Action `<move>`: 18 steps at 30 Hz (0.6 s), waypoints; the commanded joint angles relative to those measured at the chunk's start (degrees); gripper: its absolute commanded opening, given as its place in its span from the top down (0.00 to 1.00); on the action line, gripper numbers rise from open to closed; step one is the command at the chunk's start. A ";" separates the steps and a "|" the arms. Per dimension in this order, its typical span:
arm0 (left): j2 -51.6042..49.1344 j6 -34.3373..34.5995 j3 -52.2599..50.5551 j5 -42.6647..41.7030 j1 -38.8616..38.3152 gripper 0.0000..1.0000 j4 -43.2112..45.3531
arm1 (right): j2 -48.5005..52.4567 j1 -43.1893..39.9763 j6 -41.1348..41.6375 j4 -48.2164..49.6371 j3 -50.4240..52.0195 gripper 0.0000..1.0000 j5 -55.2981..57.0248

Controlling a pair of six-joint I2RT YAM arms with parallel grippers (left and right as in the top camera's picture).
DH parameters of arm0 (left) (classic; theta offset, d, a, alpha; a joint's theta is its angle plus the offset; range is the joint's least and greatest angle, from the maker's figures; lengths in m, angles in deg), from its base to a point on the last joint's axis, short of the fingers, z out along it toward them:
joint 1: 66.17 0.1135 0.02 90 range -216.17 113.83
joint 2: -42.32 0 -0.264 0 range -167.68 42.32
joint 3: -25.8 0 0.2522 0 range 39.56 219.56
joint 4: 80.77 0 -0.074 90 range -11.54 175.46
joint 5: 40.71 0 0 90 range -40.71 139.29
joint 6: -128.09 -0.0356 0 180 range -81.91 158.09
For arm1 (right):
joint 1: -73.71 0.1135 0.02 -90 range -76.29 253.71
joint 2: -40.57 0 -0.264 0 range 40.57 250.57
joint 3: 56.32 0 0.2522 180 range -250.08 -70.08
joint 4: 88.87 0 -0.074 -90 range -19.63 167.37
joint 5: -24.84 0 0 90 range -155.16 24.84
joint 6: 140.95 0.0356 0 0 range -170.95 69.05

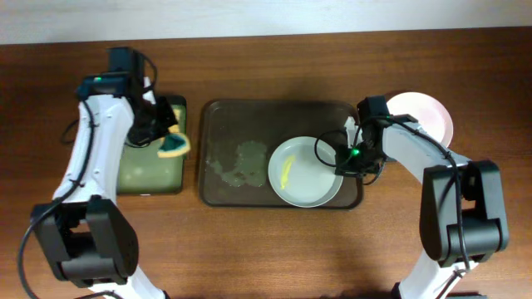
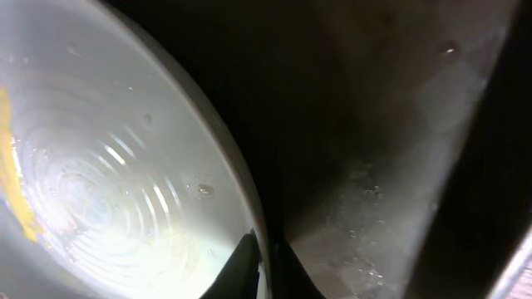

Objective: Clean dirty plates on tray and stack at the side
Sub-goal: 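Scrub the grey-blue plate with the sponge in the left gripper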

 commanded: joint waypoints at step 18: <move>0.59 7.10 -14.43 -4.70 -28.61 1.00 22.56 | 1.79 11.43 6.99 8.11 1.42 0.96 3.30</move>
